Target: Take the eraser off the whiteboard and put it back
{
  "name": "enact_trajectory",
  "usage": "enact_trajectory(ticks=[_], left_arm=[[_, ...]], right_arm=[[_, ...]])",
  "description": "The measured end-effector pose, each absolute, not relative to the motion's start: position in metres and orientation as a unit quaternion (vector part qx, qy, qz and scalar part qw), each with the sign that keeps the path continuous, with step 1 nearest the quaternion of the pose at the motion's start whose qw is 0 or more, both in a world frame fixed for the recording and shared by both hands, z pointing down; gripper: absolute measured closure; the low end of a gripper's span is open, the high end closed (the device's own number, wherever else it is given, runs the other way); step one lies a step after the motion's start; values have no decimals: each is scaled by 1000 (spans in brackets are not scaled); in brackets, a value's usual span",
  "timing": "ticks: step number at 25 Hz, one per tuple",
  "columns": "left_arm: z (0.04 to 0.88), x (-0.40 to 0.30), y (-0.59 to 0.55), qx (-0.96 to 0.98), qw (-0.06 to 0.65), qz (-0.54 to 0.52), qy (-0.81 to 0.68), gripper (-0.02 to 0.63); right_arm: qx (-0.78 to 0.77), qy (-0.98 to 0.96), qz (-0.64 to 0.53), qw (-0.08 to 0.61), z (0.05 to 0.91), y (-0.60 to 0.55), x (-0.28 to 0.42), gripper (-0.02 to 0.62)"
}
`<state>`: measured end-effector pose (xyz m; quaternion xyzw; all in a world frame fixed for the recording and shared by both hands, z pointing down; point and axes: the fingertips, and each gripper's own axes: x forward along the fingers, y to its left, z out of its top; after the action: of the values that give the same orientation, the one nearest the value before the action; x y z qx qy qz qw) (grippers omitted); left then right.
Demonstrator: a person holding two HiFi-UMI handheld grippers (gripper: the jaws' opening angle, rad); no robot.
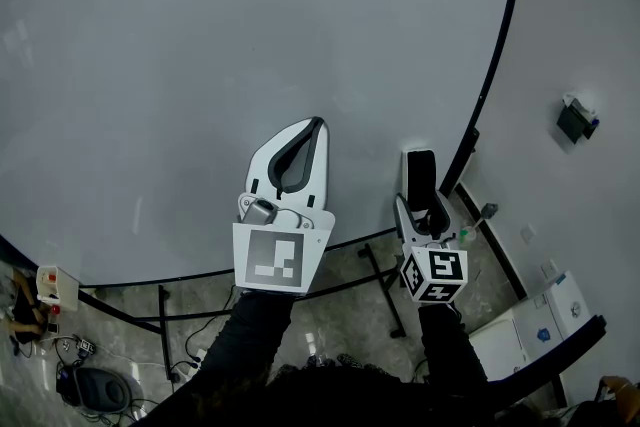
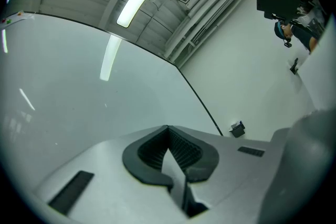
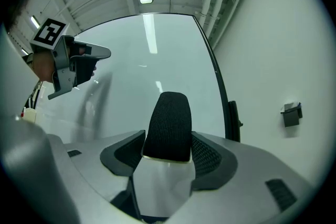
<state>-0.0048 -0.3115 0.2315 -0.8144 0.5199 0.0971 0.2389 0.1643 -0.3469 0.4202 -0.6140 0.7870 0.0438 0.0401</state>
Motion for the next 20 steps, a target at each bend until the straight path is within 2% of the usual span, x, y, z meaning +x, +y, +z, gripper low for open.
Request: enact_trajectory(ticks=[20], left_arm=[[232,-10,-314,-811,237,100,525,600]], right_arm=[[-607,793,28,25,433,-387,160,316]])
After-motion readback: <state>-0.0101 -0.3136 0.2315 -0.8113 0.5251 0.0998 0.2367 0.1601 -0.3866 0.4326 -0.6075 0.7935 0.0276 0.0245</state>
